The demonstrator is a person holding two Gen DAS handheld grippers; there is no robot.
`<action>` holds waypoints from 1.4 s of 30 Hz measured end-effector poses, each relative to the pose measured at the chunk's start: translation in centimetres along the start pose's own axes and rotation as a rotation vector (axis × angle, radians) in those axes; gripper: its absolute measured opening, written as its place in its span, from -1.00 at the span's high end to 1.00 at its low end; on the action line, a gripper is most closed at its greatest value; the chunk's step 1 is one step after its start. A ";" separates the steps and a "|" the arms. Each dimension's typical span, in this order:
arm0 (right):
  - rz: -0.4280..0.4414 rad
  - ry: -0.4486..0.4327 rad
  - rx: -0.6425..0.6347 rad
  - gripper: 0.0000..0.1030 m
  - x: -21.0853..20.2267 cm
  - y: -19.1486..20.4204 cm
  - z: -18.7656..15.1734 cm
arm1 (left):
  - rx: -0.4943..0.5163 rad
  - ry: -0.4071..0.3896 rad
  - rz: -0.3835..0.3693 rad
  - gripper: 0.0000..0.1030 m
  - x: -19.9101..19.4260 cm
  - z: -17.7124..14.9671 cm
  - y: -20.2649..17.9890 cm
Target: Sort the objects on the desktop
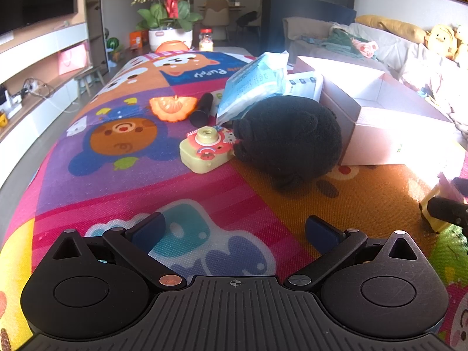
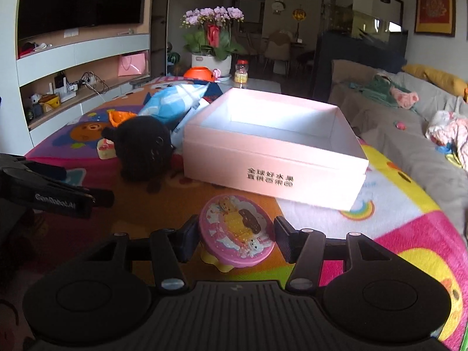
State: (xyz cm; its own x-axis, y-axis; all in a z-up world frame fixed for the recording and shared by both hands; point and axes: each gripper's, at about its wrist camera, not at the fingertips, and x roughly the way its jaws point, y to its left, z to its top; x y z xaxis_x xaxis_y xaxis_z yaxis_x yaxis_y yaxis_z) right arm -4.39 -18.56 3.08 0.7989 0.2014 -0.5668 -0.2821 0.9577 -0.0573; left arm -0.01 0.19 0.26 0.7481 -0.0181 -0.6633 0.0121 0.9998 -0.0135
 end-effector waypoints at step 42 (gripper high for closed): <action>-0.072 0.007 0.270 -1.00 10.0 -8.5 9.2 | 0.150 -0.230 0.007 -1.00 -2.8 1.7 1.8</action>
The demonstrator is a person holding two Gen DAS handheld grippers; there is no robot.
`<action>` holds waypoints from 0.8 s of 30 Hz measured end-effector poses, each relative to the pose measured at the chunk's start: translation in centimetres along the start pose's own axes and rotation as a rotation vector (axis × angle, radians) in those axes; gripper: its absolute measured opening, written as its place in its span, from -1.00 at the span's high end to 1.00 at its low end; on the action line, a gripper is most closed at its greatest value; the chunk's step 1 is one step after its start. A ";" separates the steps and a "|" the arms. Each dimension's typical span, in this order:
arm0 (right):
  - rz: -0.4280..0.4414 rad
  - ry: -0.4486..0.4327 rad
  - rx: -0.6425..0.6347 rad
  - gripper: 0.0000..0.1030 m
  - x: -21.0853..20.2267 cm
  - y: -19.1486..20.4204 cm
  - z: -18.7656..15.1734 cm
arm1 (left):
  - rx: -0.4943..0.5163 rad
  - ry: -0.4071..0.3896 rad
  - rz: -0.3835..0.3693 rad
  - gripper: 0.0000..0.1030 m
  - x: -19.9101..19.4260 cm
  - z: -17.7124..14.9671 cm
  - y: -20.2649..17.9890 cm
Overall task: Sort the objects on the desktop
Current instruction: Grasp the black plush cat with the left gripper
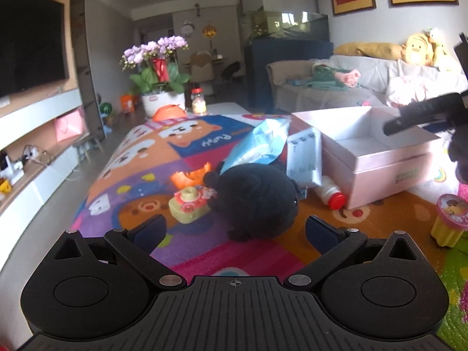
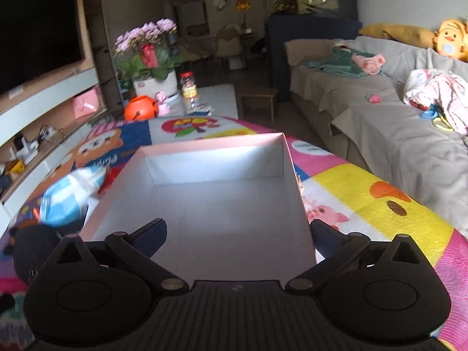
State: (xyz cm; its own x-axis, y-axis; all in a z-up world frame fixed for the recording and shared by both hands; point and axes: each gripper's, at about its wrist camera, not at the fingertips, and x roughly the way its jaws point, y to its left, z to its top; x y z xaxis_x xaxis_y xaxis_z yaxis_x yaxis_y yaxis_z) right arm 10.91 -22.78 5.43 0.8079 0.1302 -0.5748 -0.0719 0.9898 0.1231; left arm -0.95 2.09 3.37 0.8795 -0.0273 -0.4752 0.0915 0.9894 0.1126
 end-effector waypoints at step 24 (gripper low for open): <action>0.065 -0.044 0.118 -1.00 -9.2 -0.8 -10.8 | 0.160 -0.044 0.017 -0.43 1.5 2.8 -4.1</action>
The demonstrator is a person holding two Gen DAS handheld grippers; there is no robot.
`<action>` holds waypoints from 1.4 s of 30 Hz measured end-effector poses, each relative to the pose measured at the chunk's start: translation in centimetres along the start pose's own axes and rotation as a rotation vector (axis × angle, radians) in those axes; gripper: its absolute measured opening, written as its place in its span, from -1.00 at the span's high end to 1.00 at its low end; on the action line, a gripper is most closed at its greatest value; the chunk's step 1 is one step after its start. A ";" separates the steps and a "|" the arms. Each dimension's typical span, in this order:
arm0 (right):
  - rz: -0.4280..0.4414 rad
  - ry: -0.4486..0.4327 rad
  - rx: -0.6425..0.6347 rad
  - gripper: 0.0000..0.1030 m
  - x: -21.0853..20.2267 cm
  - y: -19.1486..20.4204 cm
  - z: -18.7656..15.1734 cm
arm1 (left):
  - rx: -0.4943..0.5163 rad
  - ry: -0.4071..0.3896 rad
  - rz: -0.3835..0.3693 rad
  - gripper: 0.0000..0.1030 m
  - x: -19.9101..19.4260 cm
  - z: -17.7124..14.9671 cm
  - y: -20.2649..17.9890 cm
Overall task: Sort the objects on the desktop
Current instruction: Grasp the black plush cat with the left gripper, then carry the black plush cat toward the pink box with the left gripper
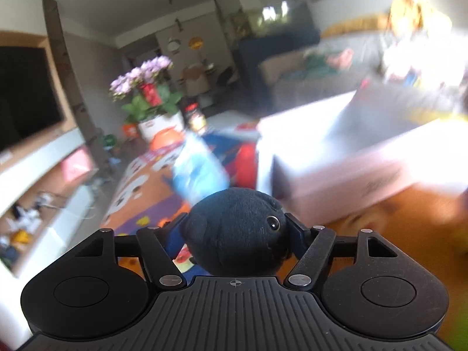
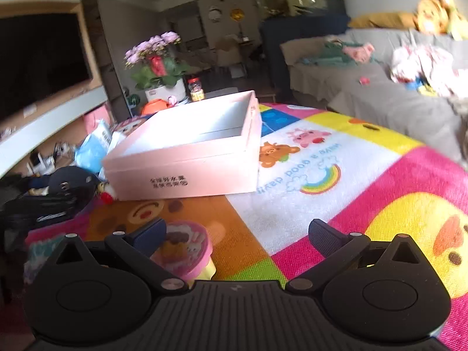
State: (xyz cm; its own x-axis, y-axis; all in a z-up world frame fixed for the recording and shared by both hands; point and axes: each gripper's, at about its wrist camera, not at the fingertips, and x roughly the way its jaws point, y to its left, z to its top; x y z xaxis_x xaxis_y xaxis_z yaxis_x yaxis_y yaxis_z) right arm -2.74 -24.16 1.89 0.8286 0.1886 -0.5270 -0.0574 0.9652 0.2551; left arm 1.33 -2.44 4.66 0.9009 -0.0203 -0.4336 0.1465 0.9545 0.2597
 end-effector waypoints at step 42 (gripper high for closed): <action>0.216 -0.012 -0.476 -1.00 -2.2 11.2 0.8 | -0.404 0.078 -0.123 -0.94 -1.1 -2.0 6.8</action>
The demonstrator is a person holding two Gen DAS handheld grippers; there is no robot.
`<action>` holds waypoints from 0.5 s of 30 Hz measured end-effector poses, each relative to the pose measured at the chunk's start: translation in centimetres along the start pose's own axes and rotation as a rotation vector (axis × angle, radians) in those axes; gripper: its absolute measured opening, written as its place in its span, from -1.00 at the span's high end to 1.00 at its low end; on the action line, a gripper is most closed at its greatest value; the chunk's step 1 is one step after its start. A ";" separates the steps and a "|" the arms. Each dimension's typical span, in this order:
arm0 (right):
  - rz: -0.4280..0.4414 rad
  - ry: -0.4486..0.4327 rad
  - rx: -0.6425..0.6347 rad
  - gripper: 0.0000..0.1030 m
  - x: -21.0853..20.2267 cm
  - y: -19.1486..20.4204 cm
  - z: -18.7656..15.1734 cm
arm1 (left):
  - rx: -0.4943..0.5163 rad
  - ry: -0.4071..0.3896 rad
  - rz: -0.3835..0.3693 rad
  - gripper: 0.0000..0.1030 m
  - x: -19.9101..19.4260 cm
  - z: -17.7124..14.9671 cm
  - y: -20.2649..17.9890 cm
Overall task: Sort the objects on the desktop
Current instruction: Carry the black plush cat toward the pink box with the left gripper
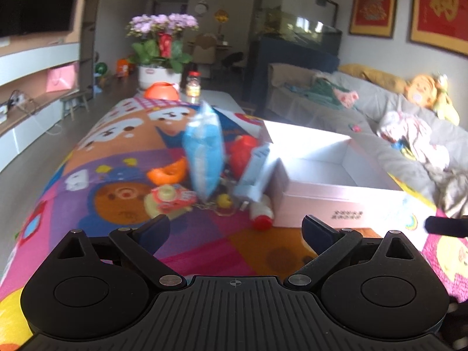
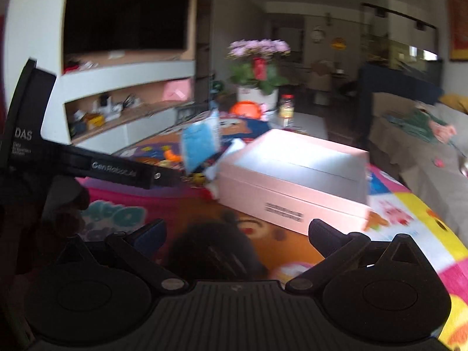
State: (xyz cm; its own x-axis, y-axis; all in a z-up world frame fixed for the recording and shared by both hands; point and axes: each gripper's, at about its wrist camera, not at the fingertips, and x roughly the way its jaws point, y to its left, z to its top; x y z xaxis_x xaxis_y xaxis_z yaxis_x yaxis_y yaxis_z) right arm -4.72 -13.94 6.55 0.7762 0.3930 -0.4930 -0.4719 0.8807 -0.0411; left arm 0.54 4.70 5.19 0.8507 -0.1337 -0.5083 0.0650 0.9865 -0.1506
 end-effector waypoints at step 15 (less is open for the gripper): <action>0.015 0.155 -0.463 -0.98 -0.6 4.0 -1.3 | -0.099 0.027 0.035 -0.98 -1.6 -2.2 4.8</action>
State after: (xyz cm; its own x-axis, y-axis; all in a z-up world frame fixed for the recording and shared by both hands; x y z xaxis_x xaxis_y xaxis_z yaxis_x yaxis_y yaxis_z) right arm -7.66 -10.97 5.50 0.7131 0.3303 -0.6184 -0.6465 0.6510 -0.3979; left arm -1.71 9.43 3.41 0.8371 -0.1035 -0.5372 -0.0173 0.9765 -0.2150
